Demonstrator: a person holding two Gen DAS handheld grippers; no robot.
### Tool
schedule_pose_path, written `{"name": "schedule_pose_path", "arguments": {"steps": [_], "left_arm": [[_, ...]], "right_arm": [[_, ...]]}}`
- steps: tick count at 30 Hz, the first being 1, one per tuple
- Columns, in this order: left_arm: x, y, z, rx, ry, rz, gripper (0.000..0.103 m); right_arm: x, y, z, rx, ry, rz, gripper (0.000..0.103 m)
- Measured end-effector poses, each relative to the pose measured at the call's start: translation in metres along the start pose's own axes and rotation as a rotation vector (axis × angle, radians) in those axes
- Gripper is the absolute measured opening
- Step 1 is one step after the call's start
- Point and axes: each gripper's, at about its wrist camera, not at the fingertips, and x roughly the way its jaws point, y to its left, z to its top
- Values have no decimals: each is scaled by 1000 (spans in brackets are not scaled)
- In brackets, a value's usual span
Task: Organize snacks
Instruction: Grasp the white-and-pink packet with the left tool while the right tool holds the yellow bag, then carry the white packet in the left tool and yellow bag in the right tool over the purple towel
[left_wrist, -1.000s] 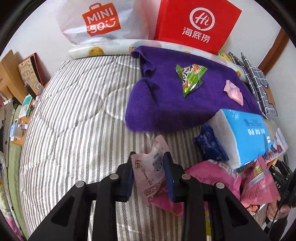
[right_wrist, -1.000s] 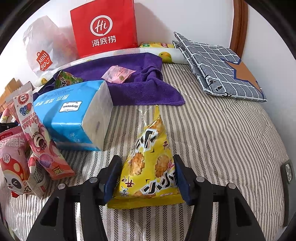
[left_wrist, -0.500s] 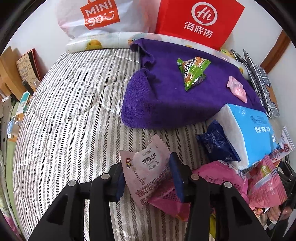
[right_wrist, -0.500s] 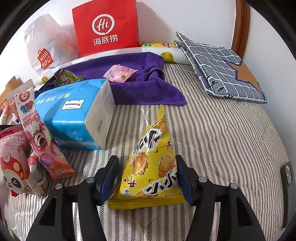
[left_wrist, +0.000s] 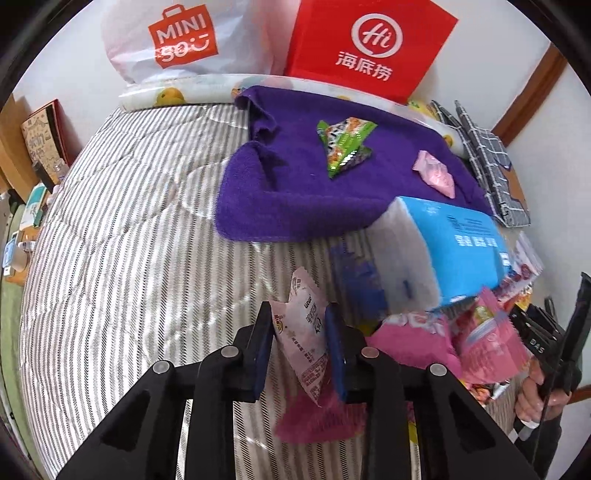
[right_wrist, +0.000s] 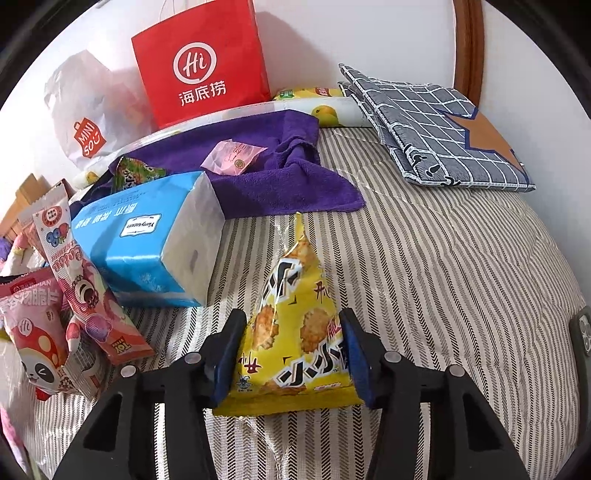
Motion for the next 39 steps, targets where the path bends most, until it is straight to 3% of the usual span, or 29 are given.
{"name": "schedule_pose_path", "arguments": {"steps": [14,26,31,39], "left_arm": [[-30,-14,-9,35,-31,16,20],[-5,-6,-18,2,19,64,27],[-1,-3,-16,-19,13,47,28],[-21,0,-16,-15,-31,24,20]], "right_arm": [[-19,2,-12,41,-24,-24,47],[-40,11,-18,59,-36,-20,47],[-44,15,-20,58,-33,-24,47],[-62,22,-14,63,-70,-28,47]]}}
